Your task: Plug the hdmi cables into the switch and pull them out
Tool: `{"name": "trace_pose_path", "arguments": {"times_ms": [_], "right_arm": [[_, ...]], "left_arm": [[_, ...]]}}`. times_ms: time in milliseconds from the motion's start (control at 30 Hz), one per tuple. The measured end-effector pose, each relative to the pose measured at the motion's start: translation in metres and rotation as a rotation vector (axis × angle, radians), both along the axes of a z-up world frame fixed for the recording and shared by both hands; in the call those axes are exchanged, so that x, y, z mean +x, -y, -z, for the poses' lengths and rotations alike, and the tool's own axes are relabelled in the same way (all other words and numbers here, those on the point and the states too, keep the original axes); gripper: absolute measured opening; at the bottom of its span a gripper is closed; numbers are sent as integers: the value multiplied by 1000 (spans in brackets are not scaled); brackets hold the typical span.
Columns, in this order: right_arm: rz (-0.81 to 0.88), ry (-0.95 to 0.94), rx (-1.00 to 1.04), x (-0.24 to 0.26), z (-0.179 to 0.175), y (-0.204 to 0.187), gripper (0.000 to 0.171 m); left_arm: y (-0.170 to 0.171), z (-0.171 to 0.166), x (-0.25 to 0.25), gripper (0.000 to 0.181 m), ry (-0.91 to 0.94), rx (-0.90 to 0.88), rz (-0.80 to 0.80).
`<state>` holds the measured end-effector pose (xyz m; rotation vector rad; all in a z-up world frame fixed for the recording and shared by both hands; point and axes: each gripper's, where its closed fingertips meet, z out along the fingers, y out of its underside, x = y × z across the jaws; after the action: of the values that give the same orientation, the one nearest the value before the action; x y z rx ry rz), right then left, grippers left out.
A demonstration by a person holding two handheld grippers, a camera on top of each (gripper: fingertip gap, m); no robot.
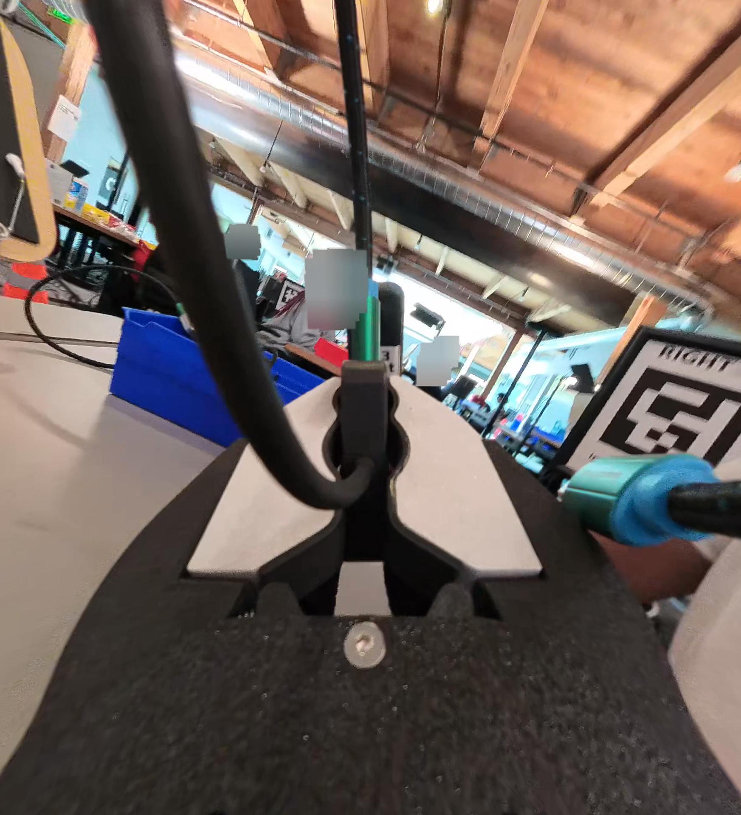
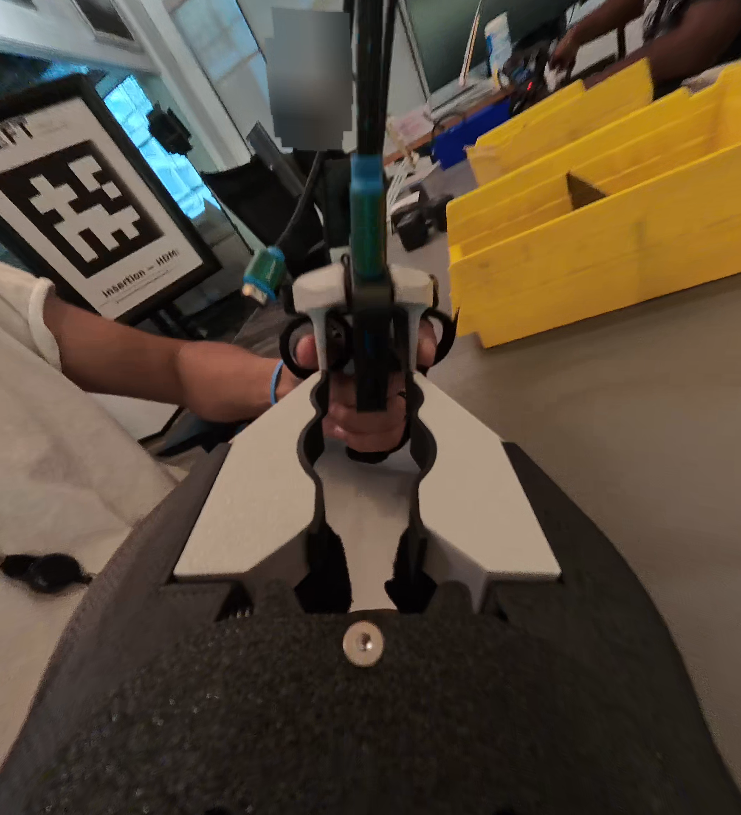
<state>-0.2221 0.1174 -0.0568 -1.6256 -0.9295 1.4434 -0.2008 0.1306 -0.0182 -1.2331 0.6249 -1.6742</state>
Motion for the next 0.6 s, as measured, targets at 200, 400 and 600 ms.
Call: {"name": "trace_pose_path", "arguments": {"times_ms": [200, 400, 600], "right_arm": [[2, -1, 50, -14, 5, 3, 13], [60, -8, 117, 16, -18, -5, 12], [389, 2, 272, 146, -117, -30, 12]], "left_arm": [[8, 1, 6, 14, -15, 46, 18], [14, 22, 7, 40, -189, 120, 26], [10, 40, 8, 41, -290, 92, 26]]}}
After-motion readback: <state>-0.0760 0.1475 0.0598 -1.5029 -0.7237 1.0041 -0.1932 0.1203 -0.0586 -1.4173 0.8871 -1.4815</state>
